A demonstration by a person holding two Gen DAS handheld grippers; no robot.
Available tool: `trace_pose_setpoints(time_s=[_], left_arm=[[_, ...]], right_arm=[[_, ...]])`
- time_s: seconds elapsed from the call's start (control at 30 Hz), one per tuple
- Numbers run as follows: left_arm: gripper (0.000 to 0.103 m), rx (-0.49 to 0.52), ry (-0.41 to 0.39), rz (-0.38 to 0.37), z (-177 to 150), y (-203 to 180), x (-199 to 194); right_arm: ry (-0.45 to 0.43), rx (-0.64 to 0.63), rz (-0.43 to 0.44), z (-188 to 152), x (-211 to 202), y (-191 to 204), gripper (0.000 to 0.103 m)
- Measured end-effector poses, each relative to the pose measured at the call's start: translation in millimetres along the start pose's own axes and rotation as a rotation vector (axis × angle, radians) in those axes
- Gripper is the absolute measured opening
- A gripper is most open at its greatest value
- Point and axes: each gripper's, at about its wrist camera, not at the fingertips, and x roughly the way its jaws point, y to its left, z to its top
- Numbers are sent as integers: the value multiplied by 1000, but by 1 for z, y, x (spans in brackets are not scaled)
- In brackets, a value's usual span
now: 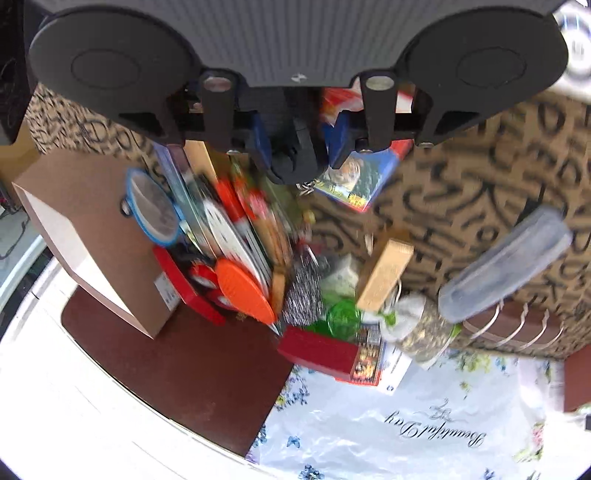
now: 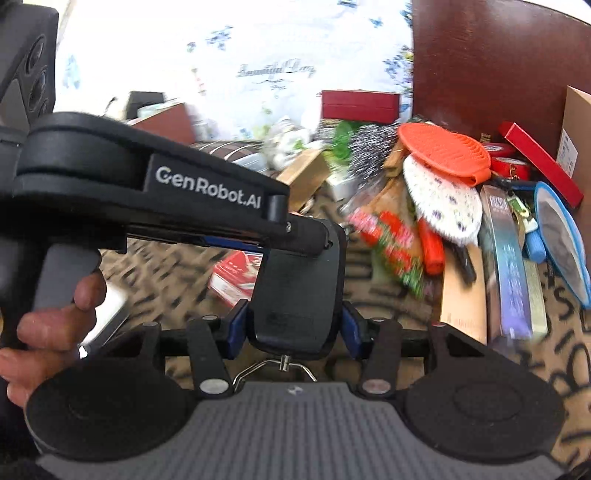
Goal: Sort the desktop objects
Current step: 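Lift the key fob with the left tool and carry it toward the white box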
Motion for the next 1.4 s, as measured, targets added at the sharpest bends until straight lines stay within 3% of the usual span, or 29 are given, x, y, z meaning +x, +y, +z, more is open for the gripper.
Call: trace_pose_setpoints(time_s=[0.17, 0.27, 0.6, 0.73, 0.83, 0.93, 1.0, 1.17, 1.4], left_arm=[[36, -29, 40, -49, -31, -8, -22], [46, 10, 60, -32, -44, -19, -17], [50, 62, 112, -33, -43, -40, 0], [58, 42, 158, -14, -52, -32, -3], [58, -5, 179, -40, -56, -28, 2], [59, 13, 193, -76, -58, -35, 9], [59, 49, 179, -59, -58, -43, 10], [47, 19, 148, -49, -55, -49, 3], [47, 96, 53, -81, -32, -89, -16]], right_arm=[[31, -26, 29, -25, -35, 12, 50], [51, -32, 27, -42, -55, 15, 50], [43, 18, -25, -43, -62, 0, 50], [61, 27, -16, -47, -63, -7, 50], [72, 8, -20, -49, -62, -5, 50], [68, -24, -33, -51, -63, -1, 50], [75, -44, -44, -52, -61, 0, 50], [53, -22, -66, -52, -69, -3, 49], [-43, -11, -103, -39, -104, -15, 49]])
